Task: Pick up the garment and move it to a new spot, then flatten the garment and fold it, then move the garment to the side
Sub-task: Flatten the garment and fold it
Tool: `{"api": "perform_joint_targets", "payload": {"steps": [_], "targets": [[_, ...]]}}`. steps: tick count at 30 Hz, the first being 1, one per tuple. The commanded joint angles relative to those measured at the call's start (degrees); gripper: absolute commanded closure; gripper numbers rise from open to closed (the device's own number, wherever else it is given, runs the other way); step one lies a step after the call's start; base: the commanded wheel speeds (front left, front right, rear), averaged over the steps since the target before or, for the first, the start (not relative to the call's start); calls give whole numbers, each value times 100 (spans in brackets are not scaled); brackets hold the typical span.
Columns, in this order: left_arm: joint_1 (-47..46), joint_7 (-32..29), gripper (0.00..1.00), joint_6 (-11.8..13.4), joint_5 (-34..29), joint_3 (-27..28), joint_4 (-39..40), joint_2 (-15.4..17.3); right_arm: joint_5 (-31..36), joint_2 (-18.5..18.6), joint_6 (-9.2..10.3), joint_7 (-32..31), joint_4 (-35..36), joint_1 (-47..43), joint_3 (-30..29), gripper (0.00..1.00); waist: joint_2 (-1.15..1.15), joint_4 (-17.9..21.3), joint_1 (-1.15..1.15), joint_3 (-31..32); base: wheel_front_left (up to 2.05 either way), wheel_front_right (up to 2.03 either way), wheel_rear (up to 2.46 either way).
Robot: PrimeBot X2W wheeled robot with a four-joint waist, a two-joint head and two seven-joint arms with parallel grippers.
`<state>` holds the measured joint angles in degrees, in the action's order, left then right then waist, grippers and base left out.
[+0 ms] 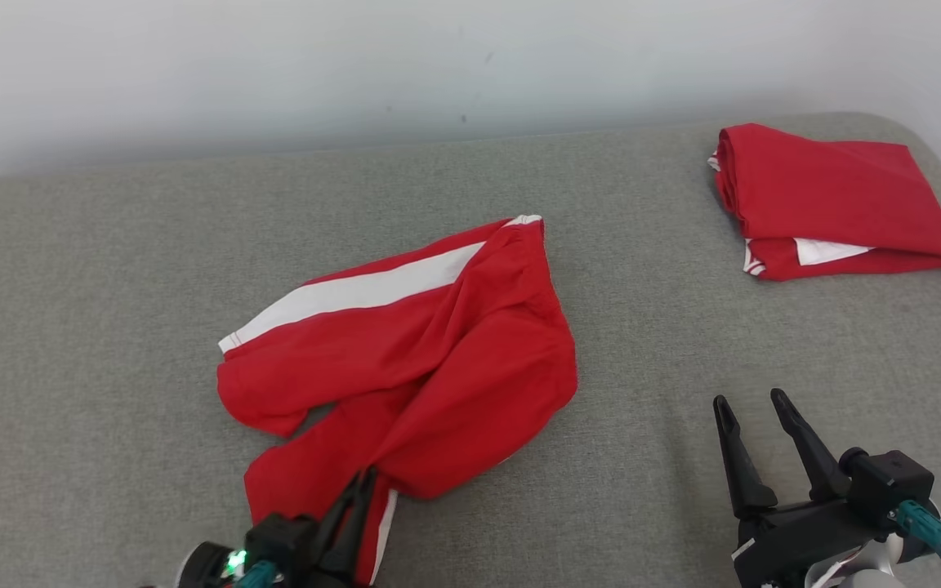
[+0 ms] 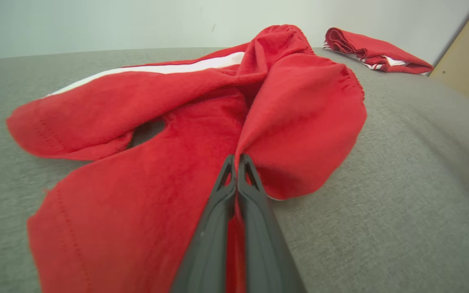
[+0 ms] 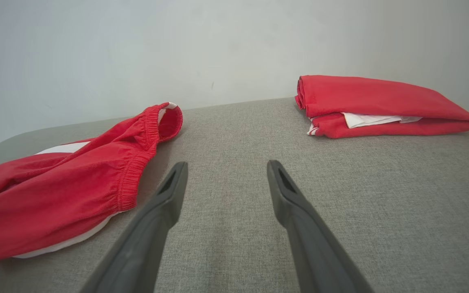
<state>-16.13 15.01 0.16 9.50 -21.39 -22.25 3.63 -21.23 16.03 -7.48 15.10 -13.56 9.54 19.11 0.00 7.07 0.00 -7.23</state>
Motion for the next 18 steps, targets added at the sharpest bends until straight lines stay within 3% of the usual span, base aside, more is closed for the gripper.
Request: {"api": "perform_joint_targets", "payload": {"steps": [1, 6, 8, 9, 18], "targets": [[149, 25, 100, 38, -57, 109, 59, 106, -47, 9, -3, 4, -13, -71, 9, 0, 0, -75, 0, 18, 0, 0, 0], [329, 24, 100, -31, -83, 301, 106, 186, -106, 33, -3, 4, -175, -26, 153, 0, 0, -164, 0, 23, 0, 0, 0], [316, 25, 54, -55, -126, 301, 65, 173, -127, 75, -3, 4, -253, 34, 219, 0, 0, -201, 0, 28, 0, 0, 0], [305, 24, 0, -59, -140, 301, 59, 146, -147, 79, -3, 4, -282, 54, 232, 0, 0, -226, 0, 35, 0, 0, 0], [635, 25, 0, 31, -150, 308, 940, -25, -515, 174, -3, -20, -544, 244, 818, 0, 0, -546, 0, 120, 0, 0, 0]]}}
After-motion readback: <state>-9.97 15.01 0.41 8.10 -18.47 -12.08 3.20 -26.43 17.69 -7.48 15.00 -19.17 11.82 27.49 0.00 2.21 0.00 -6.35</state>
